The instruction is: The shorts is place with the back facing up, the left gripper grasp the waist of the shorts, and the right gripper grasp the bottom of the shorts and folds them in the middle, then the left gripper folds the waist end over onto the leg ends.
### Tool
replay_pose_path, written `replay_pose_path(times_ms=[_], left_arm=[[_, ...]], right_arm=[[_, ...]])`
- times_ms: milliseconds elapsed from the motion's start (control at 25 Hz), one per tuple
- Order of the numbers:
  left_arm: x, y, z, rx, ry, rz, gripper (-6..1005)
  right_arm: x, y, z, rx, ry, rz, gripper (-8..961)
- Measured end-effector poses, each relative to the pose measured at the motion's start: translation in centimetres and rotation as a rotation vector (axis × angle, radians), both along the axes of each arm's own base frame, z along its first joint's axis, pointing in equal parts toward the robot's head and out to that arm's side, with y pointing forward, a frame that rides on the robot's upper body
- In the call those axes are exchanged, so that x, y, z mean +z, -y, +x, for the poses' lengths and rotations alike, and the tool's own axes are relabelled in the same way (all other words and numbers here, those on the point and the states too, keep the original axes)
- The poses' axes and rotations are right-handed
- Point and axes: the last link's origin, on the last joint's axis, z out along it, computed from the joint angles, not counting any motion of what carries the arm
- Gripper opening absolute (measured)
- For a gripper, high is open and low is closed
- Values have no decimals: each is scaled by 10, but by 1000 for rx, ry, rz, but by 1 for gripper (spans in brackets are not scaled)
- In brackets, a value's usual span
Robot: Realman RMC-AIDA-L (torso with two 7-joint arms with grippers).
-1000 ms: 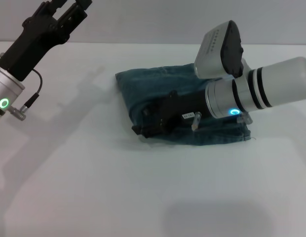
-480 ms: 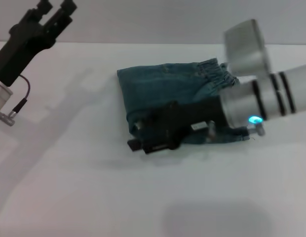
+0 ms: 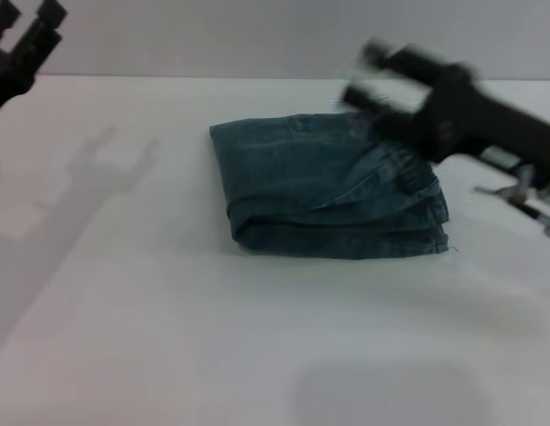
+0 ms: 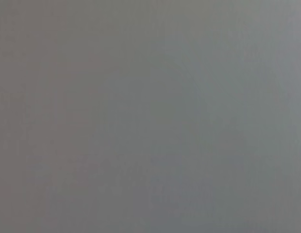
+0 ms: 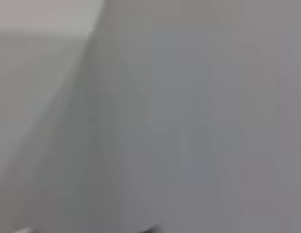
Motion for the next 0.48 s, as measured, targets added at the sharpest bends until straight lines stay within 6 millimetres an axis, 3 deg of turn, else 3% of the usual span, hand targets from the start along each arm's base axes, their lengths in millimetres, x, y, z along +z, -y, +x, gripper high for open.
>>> replay_pose_path(times_ms=[200, 480], left_arm=[[13, 19, -14, -9, -16, 130, 814], [17, 39, -38, 87, -61, 278, 814]], right_arm=[[25, 1, 50, -246, -151, 364, 616], [57, 10, 114, -602, -129, 827, 616]])
